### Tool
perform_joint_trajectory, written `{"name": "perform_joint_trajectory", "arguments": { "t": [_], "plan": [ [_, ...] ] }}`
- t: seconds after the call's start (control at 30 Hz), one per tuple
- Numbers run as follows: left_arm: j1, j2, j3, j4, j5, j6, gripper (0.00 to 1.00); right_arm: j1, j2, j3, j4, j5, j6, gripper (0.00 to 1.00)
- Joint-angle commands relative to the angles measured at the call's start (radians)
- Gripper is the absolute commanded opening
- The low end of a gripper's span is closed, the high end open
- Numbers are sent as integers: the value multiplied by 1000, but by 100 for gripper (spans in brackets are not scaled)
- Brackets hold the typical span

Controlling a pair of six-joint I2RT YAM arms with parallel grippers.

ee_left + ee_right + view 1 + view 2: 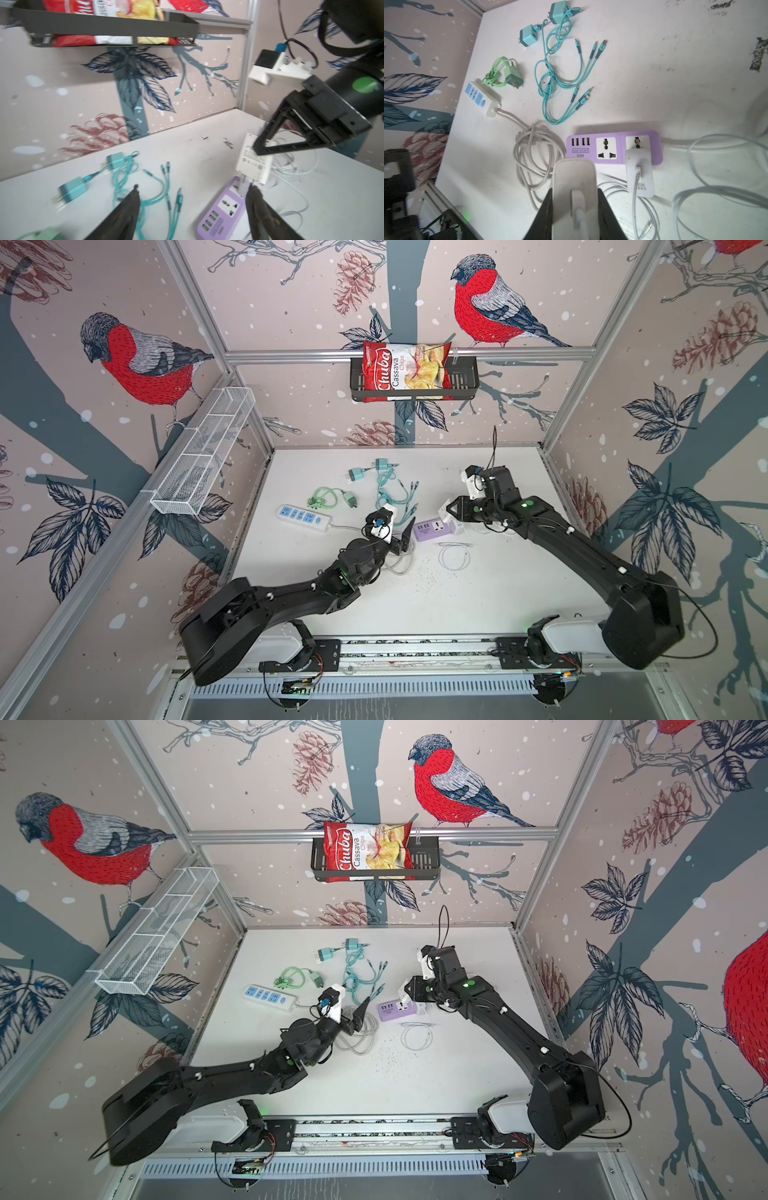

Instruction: Insert the plug

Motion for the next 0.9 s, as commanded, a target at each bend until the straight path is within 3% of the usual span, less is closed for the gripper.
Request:
{"name": "perform_joint_trajectory", "arguments": {
  "t": [0.0,0.2,0.43,0.6,0.87],
  "plan": [
    [-1,-84,-49,-140,-116,-68,79,36,25,14,26,119,40,6],
    [0,-129,-92,-198,-96,-105,77,86,70,38,15,163,-7,6],
    [0,45,27,-344,-61,-178,64,84,81,37,23,161,-191,7],
    [3,211,131,-317,-86,-164,49,85,74,69,-19,183,-175,6],
    [93,479,332,-226,136,-125,37,86,-45,11,-38,184,-47,7]
  ]
}}
